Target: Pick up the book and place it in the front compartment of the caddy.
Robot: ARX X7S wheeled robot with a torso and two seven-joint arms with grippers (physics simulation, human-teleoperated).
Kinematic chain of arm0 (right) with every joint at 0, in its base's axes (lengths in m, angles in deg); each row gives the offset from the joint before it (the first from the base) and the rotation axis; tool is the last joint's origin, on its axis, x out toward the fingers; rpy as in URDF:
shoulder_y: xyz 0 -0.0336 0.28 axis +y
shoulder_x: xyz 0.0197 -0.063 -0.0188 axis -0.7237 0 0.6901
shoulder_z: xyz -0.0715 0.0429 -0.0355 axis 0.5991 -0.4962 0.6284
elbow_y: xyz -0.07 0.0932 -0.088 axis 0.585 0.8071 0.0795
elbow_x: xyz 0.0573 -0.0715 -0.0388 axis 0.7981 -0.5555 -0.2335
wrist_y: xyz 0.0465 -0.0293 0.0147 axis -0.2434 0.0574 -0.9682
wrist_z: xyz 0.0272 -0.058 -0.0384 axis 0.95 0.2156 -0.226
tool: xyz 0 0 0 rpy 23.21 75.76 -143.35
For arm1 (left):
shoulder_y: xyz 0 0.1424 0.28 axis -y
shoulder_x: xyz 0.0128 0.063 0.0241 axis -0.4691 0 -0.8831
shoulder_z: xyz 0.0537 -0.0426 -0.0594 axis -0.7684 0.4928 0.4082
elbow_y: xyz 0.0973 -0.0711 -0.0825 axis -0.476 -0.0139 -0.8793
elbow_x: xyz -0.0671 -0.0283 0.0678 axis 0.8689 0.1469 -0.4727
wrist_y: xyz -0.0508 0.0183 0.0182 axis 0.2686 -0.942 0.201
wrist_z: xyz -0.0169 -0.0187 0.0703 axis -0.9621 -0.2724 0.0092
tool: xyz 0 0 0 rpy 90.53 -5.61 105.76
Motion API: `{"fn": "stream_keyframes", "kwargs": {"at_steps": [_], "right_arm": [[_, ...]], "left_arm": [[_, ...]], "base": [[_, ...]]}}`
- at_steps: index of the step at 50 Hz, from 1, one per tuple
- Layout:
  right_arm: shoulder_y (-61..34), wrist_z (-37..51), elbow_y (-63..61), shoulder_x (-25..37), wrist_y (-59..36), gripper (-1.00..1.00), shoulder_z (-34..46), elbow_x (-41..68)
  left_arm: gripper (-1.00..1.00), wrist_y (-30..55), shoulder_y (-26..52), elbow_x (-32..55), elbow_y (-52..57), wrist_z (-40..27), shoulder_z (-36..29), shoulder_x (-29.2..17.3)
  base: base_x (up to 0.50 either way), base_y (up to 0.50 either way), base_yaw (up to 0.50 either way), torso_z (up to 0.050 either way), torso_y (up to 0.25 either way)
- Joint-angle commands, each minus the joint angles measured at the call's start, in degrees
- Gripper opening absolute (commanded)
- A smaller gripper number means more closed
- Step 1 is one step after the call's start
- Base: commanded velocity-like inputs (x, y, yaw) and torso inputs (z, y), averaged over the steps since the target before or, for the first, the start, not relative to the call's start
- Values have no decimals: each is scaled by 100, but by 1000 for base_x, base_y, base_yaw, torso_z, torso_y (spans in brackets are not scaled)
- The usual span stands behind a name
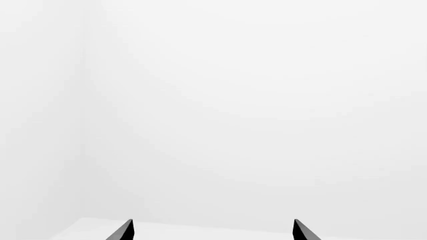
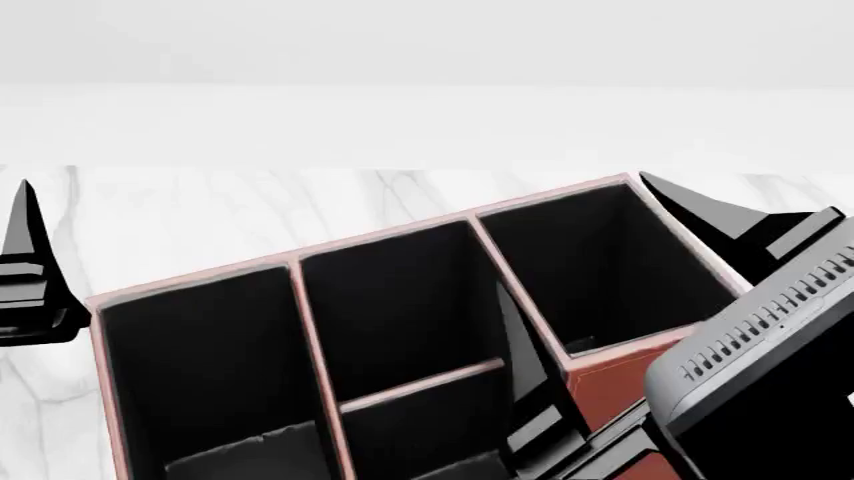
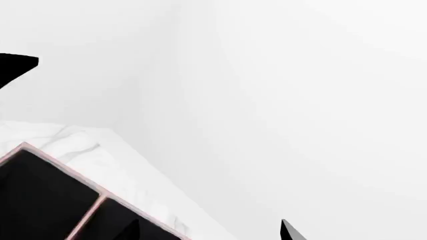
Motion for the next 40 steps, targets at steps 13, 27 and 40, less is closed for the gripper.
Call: {"fn": "stream_keyframes", "kwargs": {"at_steps": [13,27,40], "right_arm": [[2097,-2351,-492,1448,33,100,-1647,1216],[3443,-2890,-950,1868,-46,100,-2877,1815],[4418,-2620,-910,2443,523,100,-2664,1855]], "left_arm": [[100,-237,-15,-165,-37,26,95,35],[100,-249,-28,-157,-40,-12,50,6],[100,-218,-9,-113,-12,-48,42,-24]], "base": [[0,0,0,0,0],[0,0,0,0,0],[0,0,0,0,0]]}}
